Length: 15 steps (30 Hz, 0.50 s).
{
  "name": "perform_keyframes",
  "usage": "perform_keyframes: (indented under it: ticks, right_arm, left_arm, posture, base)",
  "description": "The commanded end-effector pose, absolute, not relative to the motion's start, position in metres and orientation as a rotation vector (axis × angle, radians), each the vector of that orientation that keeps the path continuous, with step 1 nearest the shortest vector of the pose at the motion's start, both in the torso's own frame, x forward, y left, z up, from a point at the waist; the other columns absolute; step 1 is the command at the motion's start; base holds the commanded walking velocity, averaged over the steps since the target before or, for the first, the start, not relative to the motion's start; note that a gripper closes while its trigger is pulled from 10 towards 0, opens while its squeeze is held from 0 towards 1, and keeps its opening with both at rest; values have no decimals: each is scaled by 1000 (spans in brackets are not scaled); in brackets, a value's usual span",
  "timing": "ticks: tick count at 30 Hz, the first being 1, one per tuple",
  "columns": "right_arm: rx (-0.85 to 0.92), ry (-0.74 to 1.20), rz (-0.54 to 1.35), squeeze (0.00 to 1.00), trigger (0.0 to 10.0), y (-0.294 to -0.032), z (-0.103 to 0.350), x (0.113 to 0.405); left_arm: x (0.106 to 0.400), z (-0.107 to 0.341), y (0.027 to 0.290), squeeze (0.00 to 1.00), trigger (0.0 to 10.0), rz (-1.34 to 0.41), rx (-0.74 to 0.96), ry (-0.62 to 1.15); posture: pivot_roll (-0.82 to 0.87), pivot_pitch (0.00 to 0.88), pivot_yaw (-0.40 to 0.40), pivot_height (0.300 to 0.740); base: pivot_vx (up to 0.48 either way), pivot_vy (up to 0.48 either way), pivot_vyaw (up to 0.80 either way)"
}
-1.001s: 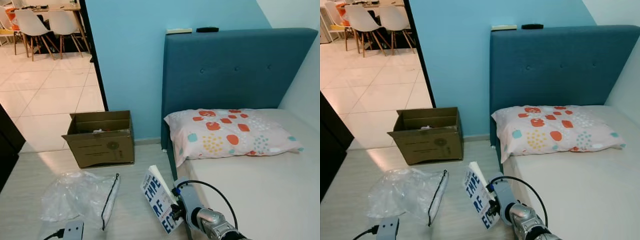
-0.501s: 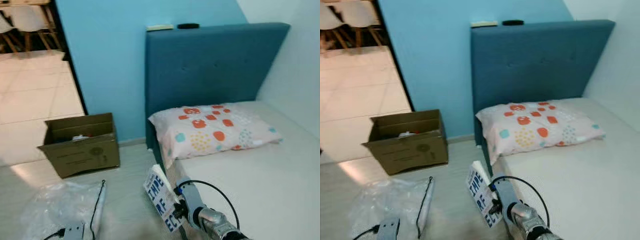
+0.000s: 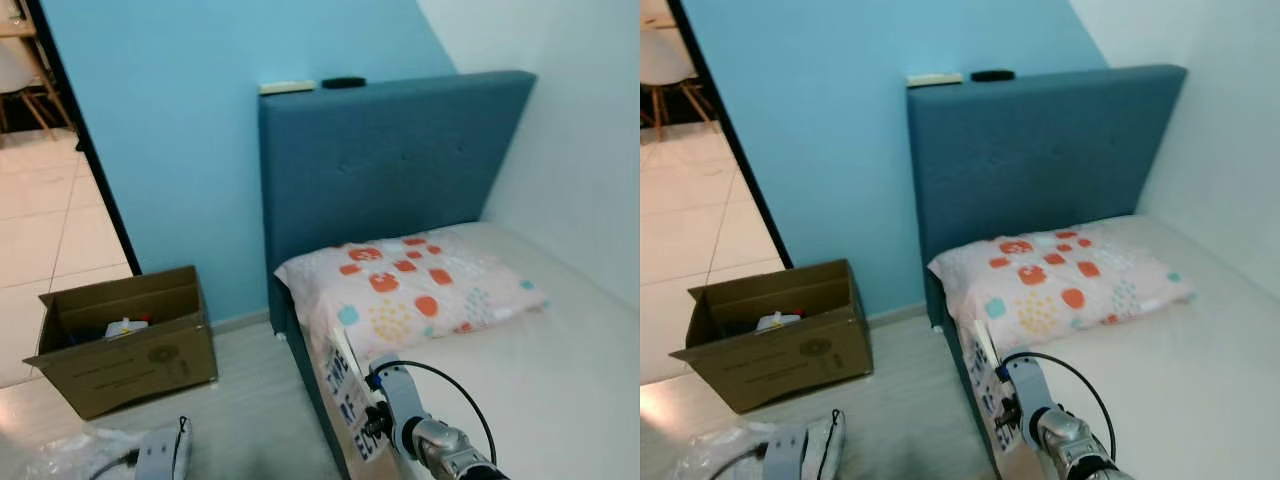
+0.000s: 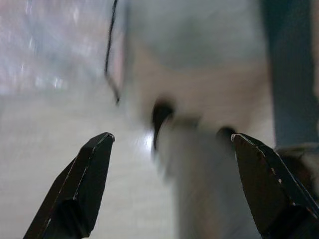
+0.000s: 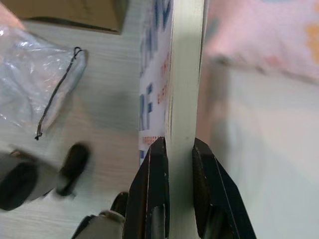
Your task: Clean up the room
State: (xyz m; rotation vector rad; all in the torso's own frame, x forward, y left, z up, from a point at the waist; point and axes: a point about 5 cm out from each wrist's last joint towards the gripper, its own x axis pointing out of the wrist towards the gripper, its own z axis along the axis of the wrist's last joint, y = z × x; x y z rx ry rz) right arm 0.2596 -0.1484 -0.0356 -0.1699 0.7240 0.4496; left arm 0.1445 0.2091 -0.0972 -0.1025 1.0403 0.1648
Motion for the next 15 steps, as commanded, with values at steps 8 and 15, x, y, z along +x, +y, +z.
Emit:
perform_keyframes:
  ticks: [8, 15]
  right_arm:
    - [-150, 684, 469, 0, 10000, -139, -31, 265]
    - [-148, 683, 468, 0, 10000, -139, -31, 265]
  left_arm:
    - [151, -94, 214, 0, 10000, 157, -80, 1021]
    - [151, -93, 216, 0, 10000, 159, -79, 1019]
  posture:
    - [2, 0, -39, 740]
    - [3, 0, -38, 740]
  base:
    - [443, 0, 0]
    - [480, 0, 0]
